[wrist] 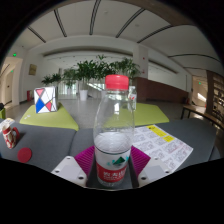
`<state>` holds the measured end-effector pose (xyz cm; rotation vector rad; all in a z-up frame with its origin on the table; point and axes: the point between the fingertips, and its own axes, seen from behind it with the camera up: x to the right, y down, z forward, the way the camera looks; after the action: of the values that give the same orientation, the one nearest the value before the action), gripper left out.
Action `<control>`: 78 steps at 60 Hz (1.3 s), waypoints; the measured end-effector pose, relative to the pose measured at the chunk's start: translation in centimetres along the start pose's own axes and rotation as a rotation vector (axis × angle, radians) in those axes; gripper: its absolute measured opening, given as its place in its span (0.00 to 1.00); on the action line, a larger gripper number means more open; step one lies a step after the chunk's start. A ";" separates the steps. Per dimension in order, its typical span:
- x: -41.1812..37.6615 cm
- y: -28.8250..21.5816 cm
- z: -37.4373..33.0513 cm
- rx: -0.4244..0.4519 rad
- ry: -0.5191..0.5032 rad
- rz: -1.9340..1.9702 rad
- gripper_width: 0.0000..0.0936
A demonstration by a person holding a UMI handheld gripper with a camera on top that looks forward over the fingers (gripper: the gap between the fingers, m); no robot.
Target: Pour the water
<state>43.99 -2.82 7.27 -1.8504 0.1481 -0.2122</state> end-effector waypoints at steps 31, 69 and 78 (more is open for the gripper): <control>-1.7 -15.8 -4.8 0.211 0.307 -0.508 0.36; -39.1 -17.9 -4.6 0.750 0.307 -2.097 0.36; -39.6 -16.2 -3.6 0.724 0.305 -2.157 0.36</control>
<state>4.49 6.79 20.98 -0.5075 -1.5531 -1.6839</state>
